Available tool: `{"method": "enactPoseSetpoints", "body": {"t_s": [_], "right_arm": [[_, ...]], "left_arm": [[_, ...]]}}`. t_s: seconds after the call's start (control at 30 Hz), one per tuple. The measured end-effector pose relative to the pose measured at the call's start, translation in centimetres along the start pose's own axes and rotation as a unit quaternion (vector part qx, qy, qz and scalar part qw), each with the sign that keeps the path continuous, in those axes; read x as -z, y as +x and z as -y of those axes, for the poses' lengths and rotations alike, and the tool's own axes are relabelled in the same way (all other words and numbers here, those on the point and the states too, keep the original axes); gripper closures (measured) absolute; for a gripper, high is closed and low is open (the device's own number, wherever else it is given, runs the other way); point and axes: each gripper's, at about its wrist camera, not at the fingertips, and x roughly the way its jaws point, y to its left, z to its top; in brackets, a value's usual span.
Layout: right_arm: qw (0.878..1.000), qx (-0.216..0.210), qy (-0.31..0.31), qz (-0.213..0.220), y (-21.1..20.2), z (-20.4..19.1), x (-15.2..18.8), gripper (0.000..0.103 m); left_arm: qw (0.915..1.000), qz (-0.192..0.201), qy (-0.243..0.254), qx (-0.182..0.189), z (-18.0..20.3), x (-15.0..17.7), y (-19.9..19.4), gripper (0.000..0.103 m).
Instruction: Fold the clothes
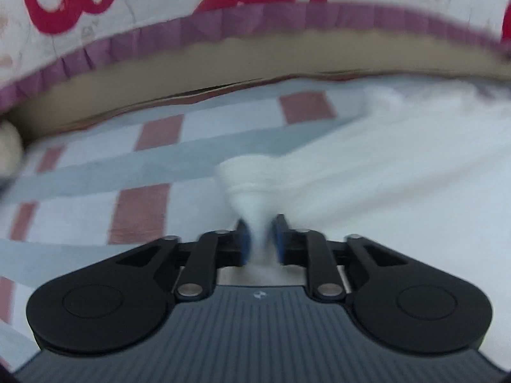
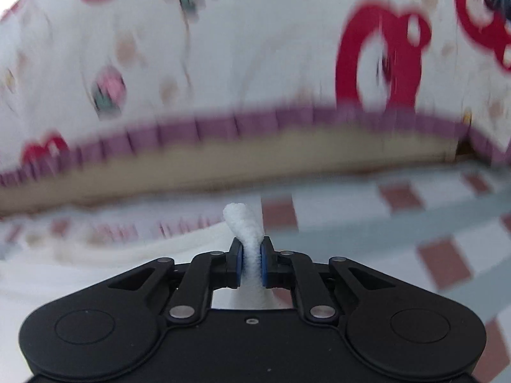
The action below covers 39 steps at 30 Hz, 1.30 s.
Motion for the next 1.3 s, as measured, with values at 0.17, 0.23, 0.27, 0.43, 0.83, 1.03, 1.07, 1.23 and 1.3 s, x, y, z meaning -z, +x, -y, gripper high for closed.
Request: {"method": "enactPoseSetpoints", "body": {"t_s": [0.17, 0.23, 0.27, 0.43, 0.83, 1.03, 1.07, 1.23, 1.3], "right_arm": [[0.997, 0.063, 0.033, 0.014, -1.9, 0.6, -0.7, 0.055], [0.999, 0.011, 0.031, 0.035, -3.2, -0.5, -1.6, 0.055], [0.999, -0.033, 0.020, 0.033, -3.2, -1.6, -1.9, 0.056], [0.982, -0.171, -0.072, 0.017, -1.6, -8.5, -3.5, 0.060], [0.943, -0.205, -0.154, -0.214, 10.3, -13.8, -4.8, 0.061], [0.907, -0.296, -0.137, -0.268, 9.7, -14.1, -4.0, 0.067], [0.906, -0.295, -0.145, -0.267, 9.6, -14.3, -3.7, 0.067], [0.910, -0.300, -0.155, -0.241, 10.5, -15.6, -2.5, 0.071], [0.906, -0.303, -0.189, -0.226, 10.6, -16.7, -1.9, 0.071]], "left_arm": [[0.9990, 0.035, -0.026, -0.003, -0.9, 0.3, -3.7, 0.068], [0.9979, 0.050, -0.039, 0.010, -1.2, 0.4, -5.3, 0.064], [0.9973, 0.055, -0.045, 0.021, -1.2, 0.4, -5.7, 0.064], [0.9942, 0.066, -0.057, 0.063, 0.1, 0.7, -6.3, 0.064], [0.9850, 0.096, 0.075, 0.123, 4.9, -4.1, -3.7, 0.063], [0.9829, 0.065, 0.054, 0.164, 5.1, -4.6, -1.3, 0.081], [0.9829, 0.062, 0.049, 0.167, 5.1, -4.5, -1.1, 0.081], [0.9824, 0.051, 0.041, 0.175, 5.5, -4.3, -0.8, 0.081], [0.9816, 0.055, 0.048, 0.176, 5.9, -4.2, -1.4, 0.081]]}}
